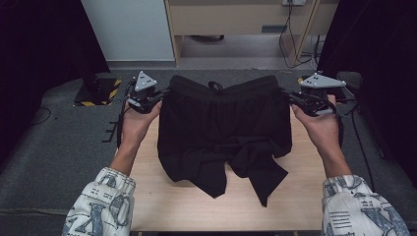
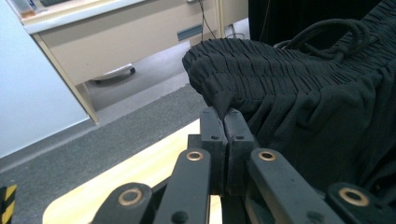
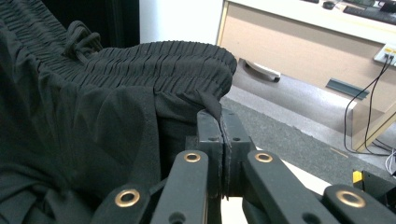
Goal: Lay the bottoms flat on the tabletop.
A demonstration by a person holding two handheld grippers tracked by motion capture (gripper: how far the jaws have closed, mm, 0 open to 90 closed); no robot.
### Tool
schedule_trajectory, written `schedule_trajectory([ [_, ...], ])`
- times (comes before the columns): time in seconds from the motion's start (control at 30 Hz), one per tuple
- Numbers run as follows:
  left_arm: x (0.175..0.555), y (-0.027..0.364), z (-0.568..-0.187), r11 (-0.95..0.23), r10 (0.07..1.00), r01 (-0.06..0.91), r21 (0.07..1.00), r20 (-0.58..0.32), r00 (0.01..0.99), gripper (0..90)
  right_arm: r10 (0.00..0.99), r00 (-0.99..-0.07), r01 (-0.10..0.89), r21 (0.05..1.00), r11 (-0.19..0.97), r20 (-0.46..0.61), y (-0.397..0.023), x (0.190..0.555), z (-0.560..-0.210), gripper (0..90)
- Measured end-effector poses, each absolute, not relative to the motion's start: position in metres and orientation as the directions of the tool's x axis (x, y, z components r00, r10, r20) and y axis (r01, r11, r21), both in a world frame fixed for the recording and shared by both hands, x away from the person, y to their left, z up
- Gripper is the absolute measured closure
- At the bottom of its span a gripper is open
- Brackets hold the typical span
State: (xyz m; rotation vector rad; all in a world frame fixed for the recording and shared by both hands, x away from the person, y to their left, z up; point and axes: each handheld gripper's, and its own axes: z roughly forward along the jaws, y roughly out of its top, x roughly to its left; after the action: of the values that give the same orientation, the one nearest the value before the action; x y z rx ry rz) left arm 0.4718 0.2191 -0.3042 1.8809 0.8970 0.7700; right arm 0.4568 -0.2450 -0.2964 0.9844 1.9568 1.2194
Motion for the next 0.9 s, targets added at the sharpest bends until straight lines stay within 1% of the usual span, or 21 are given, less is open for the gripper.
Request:
schedule_trajectory([
  [0.13,0.474,0.220,-0.303,-0.345,0.826,0.278,0.897,0.149,0.544,87.6,0.841,-0.527,0.264,0.917,0.300,-0.123,-0.244,0.460,-0.293,89.0],
  [0.17,0.477,0.221,-0.306,-0.340,0.823,0.292,0.894,0.133,0.552,87.6,0.840,-0.530,0.268,0.917,0.297,-0.117,-0.243,0.462,-0.295,89.0],
  [0.27,0.481,0.222,-0.309,-0.338,0.825,0.303,0.891,0.125,0.551,87.5,0.840,-0.532,0.278,0.914,0.295,-0.109,-0.243,0.465,-0.299,89.0],
  [0.33,0.485,0.223,-0.313,-0.330,0.827,0.316,0.889,0.111,0.552,87.5,0.839,-0.533,0.284,0.912,0.295,-0.105,-0.242,0.468,-0.303,89.0],
  [0.53,0.498,0.226,-0.321,-0.336,0.826,0.332,0.881,0.106,0.553,87.5,0.835,-0.545,0.295,0.913,0.281,-0.081,-0.241,0.479,-0.315,89.0],
  [0.57,0.500,0.226,-0.324,-0.328,0.827,0.345,0.880,0.091,0.554,87.5,0.833,-0.548,0.297,0.913,0.281,-0.078,-0.241,0.481,-0.317,89.0],
  [0.9,0.532,0.225,-0.343,-0.340,0.829,0.398,0.852,0.072,0.555,87.5,0.841,-0.540,0.354,0.902,0.246,-0.018,-0.240,0.513,-0.345,89.0],
])
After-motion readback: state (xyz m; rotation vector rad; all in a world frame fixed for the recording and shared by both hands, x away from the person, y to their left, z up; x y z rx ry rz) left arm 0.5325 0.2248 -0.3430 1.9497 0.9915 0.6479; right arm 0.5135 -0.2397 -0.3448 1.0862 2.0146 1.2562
